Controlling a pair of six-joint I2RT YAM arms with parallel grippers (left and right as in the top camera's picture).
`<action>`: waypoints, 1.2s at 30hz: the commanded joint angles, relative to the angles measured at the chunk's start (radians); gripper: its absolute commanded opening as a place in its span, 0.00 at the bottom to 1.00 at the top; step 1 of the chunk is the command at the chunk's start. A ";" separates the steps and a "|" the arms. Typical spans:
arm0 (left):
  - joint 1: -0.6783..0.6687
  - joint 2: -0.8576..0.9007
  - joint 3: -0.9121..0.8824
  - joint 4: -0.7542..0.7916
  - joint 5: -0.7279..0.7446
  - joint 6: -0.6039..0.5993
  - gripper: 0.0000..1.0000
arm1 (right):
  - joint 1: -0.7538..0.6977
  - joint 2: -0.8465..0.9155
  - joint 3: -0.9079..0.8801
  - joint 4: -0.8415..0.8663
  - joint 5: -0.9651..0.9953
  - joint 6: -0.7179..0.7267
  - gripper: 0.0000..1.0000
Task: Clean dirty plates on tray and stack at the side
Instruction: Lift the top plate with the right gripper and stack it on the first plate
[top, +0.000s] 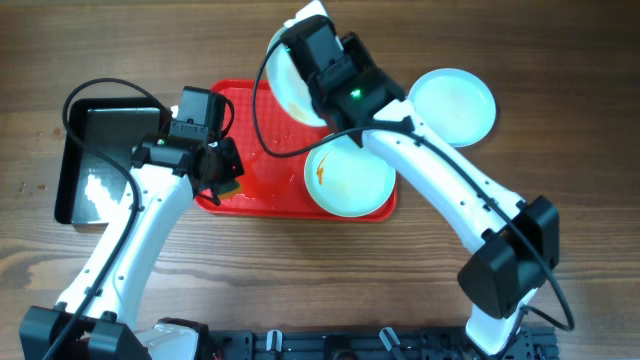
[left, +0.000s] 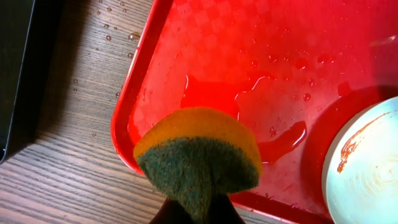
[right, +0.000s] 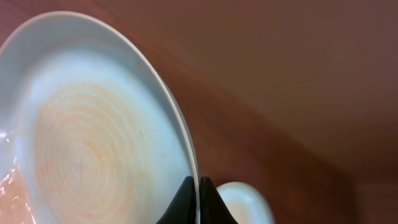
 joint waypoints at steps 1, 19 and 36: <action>0.003 0.007 0.006 0.005 0.001 -0.013 0.04 | 0.078 -0.031 0.020 0.078 0.249 -0.211 0.04; 0.003 0.008 0.005 0.005 0.005 -0.013 0.04 | -0.090 -0.020 0.019 -0.125 -0.353 0.380 0.04; 0.002 0.014 -0.165 0.269 0.159 -0.036 0.04 | -0.932 -0.001 -0.130 -0.222 -1.018 0.606 0.04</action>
